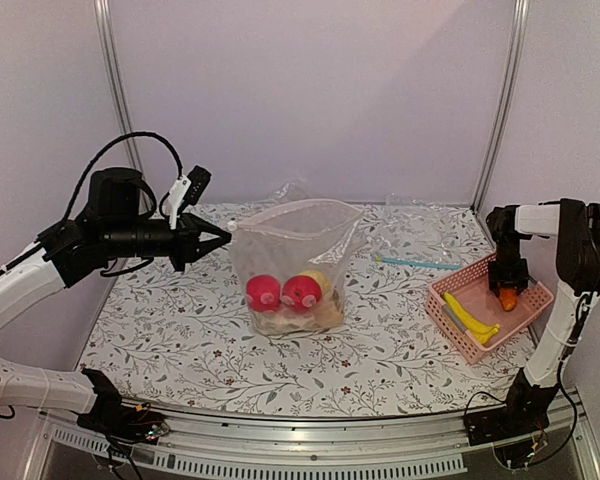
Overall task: Place the food in the zip-top bag and seal the zipper
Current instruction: Pick up the fake fruit from the bin.
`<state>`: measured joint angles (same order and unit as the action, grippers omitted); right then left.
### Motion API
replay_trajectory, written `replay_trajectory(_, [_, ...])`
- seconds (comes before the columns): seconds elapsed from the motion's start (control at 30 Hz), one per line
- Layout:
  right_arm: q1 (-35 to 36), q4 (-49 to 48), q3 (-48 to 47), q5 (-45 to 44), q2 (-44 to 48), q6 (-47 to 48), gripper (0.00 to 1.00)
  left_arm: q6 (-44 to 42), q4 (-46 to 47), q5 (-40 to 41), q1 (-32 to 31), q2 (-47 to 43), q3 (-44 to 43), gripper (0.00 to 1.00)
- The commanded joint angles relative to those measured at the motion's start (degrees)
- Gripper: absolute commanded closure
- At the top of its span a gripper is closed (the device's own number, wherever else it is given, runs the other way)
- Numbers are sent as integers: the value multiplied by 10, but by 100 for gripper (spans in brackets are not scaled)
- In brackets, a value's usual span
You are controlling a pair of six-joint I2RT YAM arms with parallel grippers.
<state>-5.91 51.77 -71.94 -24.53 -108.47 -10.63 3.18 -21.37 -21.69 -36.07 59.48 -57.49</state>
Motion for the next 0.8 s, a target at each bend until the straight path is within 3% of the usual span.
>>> replay_trajectory(0.0, [-1,-3,4,15,12,-3,46,-4,2,4,5,-5,-9,100])
replay_trajectory(0.27, [1,13,23,43,68,-7,50,-2,4,3,5,-2,-8,100])
replay_trajectory(0.6, [7,61,21,140,239,-16,50,-1,6,-3,4,0,-7,100])
replay_trajectory(0.77, [75,81,-11,176,300,-29,50,-4,6,-13,4,-2,-8,100])
